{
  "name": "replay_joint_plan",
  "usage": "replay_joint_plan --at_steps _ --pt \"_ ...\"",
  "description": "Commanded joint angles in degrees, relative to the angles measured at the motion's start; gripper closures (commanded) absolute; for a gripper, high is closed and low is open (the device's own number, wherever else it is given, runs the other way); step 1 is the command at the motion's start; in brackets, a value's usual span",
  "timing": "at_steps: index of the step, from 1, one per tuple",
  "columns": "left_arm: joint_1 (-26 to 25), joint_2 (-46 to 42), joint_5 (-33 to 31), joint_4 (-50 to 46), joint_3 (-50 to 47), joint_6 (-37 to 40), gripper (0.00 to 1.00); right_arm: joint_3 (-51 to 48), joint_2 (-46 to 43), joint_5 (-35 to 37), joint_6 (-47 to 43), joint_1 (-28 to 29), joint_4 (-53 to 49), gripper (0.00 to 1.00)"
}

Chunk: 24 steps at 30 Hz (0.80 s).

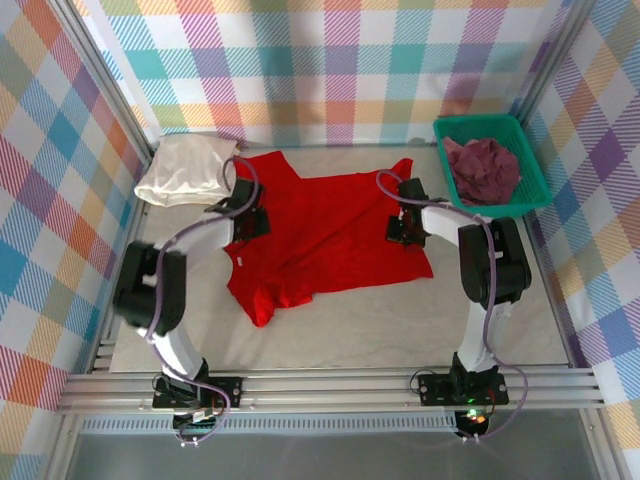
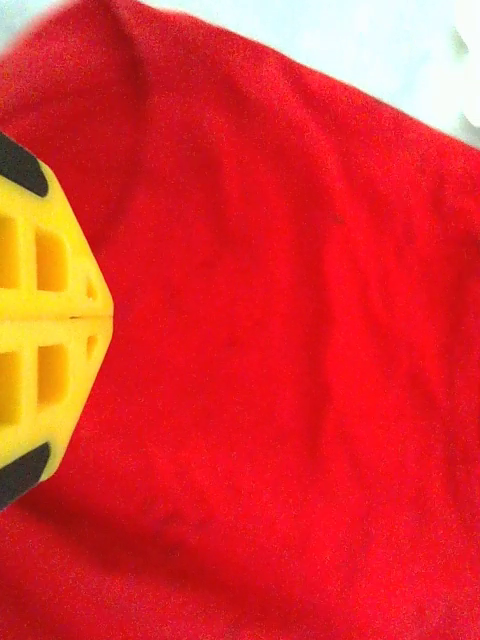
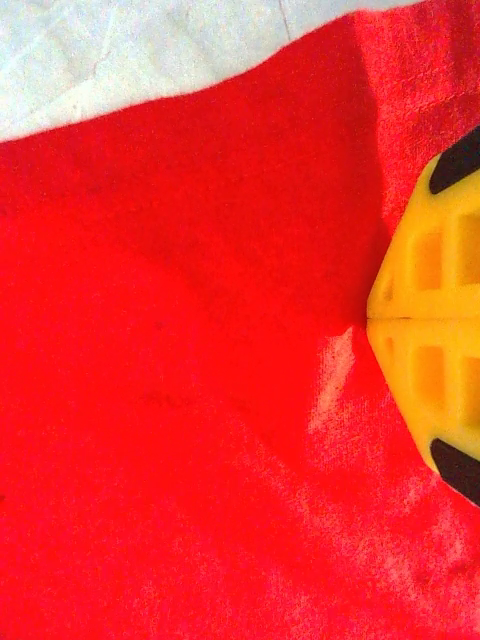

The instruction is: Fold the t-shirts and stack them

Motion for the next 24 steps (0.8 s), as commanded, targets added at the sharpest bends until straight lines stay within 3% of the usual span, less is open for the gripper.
replay_joint_plan --at_steps 1,4,9,15,19,24 --pt "1.0 8.5 0.2 -4.3 8.3 2.6 1.00 -5.7 -2.2 1.7 3.9 -0.3 -0.1 1.00" --pt "1.2 13.5 -2.0 -3.2 13.0 2.7 1.00 -10.6 -5.8 3.1 6.2 -0.4 -1.0 1.00" --pt "1.4 23.8 -0.3 -11.8 27.1 3.4 1.00 -18.9 -13.2 3.2 9.2 -0.5 -2.8 1.00" --pt "1.4 26.8 0.3 -12.3 30.6 3.4 1.00 -24.7 -20.7 3.3 10.4 -2.0 -6.3 1.00" --pt "1.4 28.5 1.1 -14.0 33.4 4.1 1.00 -23.2 -26.1 2.9 7.7 -2.3 -7.4 1.00" --pt "1.4 31.6 1.6 -16.5 38.6 4.5 1.00 -11.7 -25.5 2.4 3.5 -2.1 -11.0 1.00"
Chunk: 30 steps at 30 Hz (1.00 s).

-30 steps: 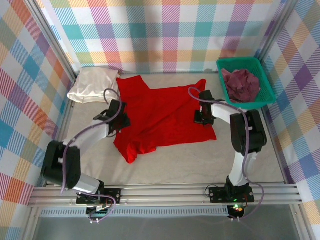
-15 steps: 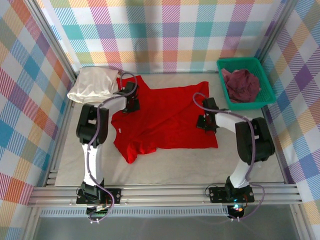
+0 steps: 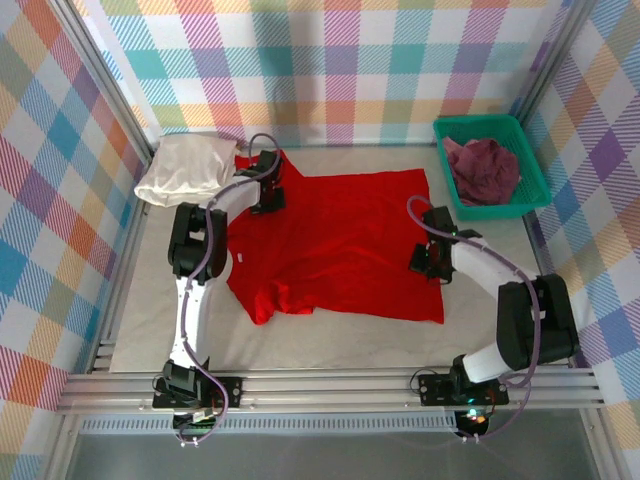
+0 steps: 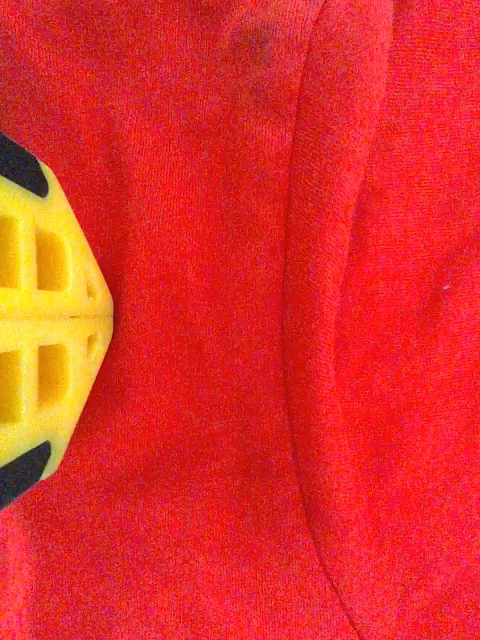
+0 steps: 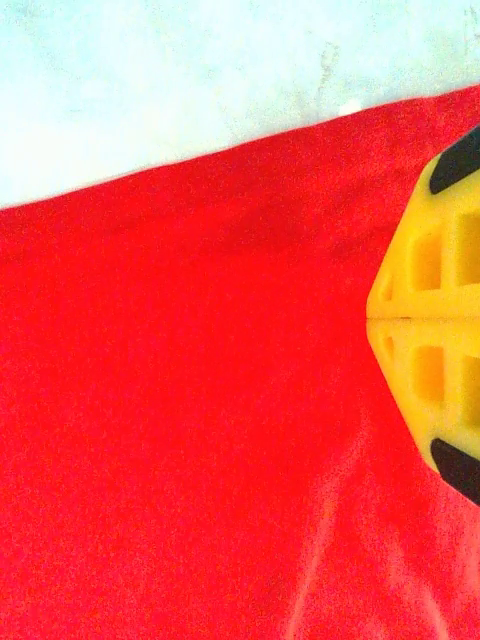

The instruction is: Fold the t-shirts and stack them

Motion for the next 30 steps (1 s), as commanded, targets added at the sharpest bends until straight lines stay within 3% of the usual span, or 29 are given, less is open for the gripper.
replay_joint_plan --at_steps 1,9,13,17,24,28,30 --pt "0.6 3.1 1.8 -2.9 3.3 0.9 1.00 7.9 0.9 -0.5 -3.5 0.1 -1.0 1.00" --pt "-0.6 12.9 6.7 -8.4 18.2 1.2 1.00 24.5 19.4 -0.8 -4.7 0.2 0.6 1.00" --pt "-0.7 15.5 5.7 -13.0 24.5 0.5 1.00 33.2 28.8 2.5 -4.6 0.1 -0.6 1.00" --pt "0.1 13.1 1.4 -12.1 21.8 -0.2 1.00 41.3 36.5 2.6 -5.0 0.0 -2.8 1.00" --pt "1.0 7.6 -0.5 -12.9 20.4 0.3 1.00 52.6 46.5 1.7 -4.0 -0.3 -7.1 1.00" --pt "0.6 -2.7 2.0 -10.8 17.0 -0.1 1.00 56.4 50.1 1.5 -3.3 -0.6 -7.4 1.00" --pt "-0.5 -11.8 2.0 -7.4 10.9 -0.4 1.00 58.9 52.0 1.5 -2.9 -1.1 -8.3 1.00"
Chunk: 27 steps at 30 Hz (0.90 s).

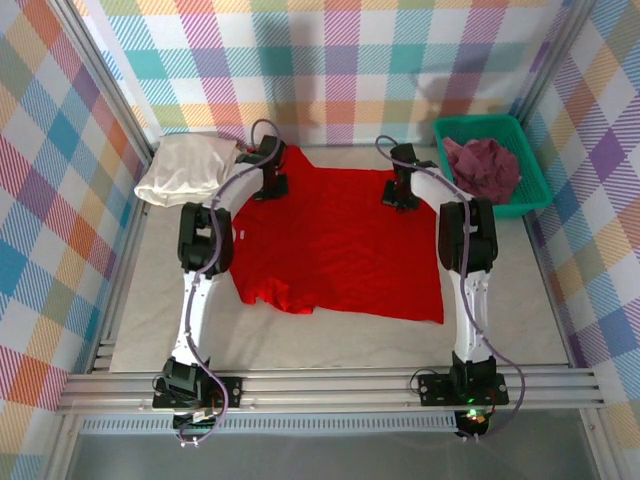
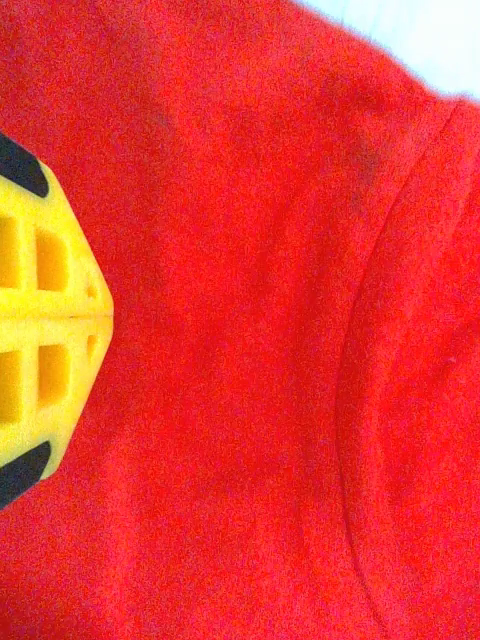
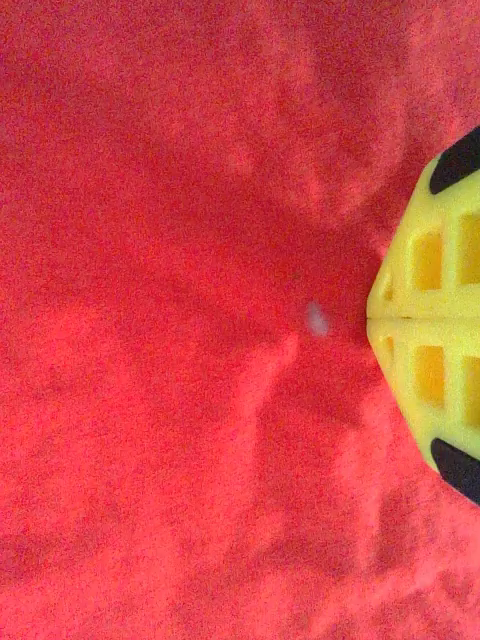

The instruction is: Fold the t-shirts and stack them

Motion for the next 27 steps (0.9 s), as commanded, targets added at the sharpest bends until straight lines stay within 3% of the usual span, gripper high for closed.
replay_joint_plan --at_steps 1,9,16,21,23,27 --pt "-1.2 -19.2 0.4 4.0 -6.6 -1.0 0.98 3.3 3.8 -0.3 0.9 -1.0 -3.2 1.00" --pt "-5.3 -52.0 -0.4 14.8 -46.9 -9.3 0.96 12.3 9.7 0.4 1.1 -3.5 -5.5 1.00" --pt "-9.3 -70.5 -1.1 6.3 -69.3 -16.8 0.97 22.3 11.3 -3.1 0.0 -4.6 -9.7 1.00" --pt "-17.0 -74.8 1.6 8.7 -78.5 -21.3 0.89 23.7 3.0 -8.8 -1.7 -2.6 -10.2 1.00" --pt "-20.5 -74.2 2.6 10.2 -80.4 -23.9 0.84 21.2 -2.9 -10.8 -2.7 -1.2 -10.5 0.94" --pt "-25.7 -71.6 1.9 13.8 -83.5 -27.6 0.76 3.1 -20.0 -15.2 -2.2 0.8 -2.5 0.90"
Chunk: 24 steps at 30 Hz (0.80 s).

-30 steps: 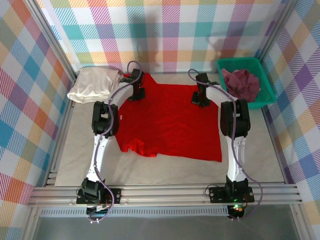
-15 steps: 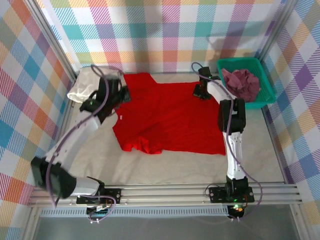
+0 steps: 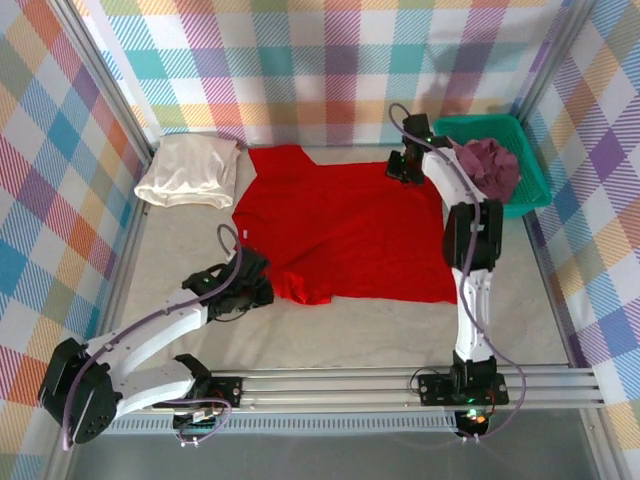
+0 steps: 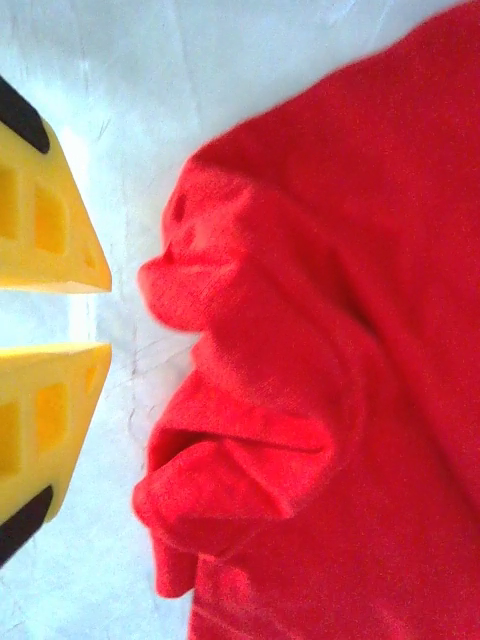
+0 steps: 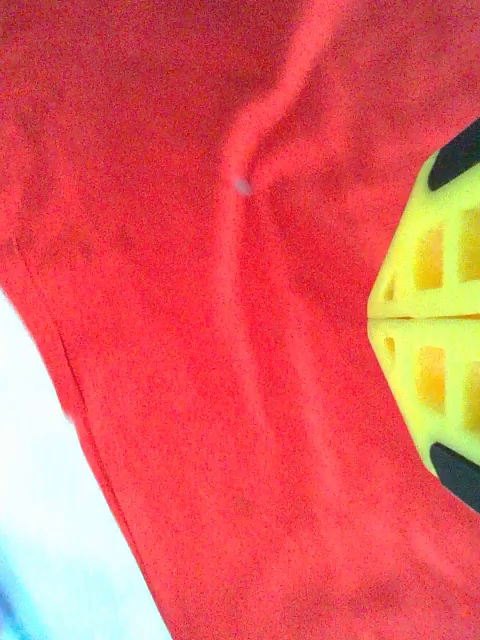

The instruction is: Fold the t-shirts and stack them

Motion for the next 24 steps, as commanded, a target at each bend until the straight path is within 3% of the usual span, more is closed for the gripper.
replay_joint_plan --at_steps 1,2,4,7,10,15,18,20,24 --pt "-2.8 2.3 0.4 5.6 -3.1 -5.0 0.74 -14.3 -19.1 -5.9 -0.1 2.4 7.8 0.88" --pt "-2.9 3.5 0.7 7.7 -3.6 -5.0 0.71 -21.2 -24.2 -6.0 0.6 2.8 11.8 0.86" --pt "-3.0 6.1 -0.7 10.3 -3.5 -4.7 0.56 -33.2 -32.3 -5.4 1.3 3.6 17.8 0.82" --pt "-2.5 10.1 -3.0 12.6 -1.7 -2.5 0.49 -48.4 -41.9 -5.8 1.7 5.1 24.7 0.78" --pt "-2.0 13.7 -4.8 14.9 0.7 0.8 0.51 -59.5 -48.6 -5.8 2.4 5.7 26.2 0.77" --pt "0.2 19.7 -5.3 19.4 3.3 4.4 0.65 -74.8 -58.3 -5.8 5.1 6.7 30.9 0.77" --pt "0.4 22.1 -6.0 18.1 6.2 6.4 0.80 -79.4 -62.6 -3.6 5.7 7.1 29.8 0.77" --pt "0.4 22.6 -6.2 16.3 8.6 7.9 0.99 -80.4 -64.0 -2.2 5.3 7.1 27.3 0.77" --pt "0.2 22.6 -7.3 3.8 16.6 11.8 1.00 -79.8 -64.0 2.3 4.3 7.1 18.7 0.76"
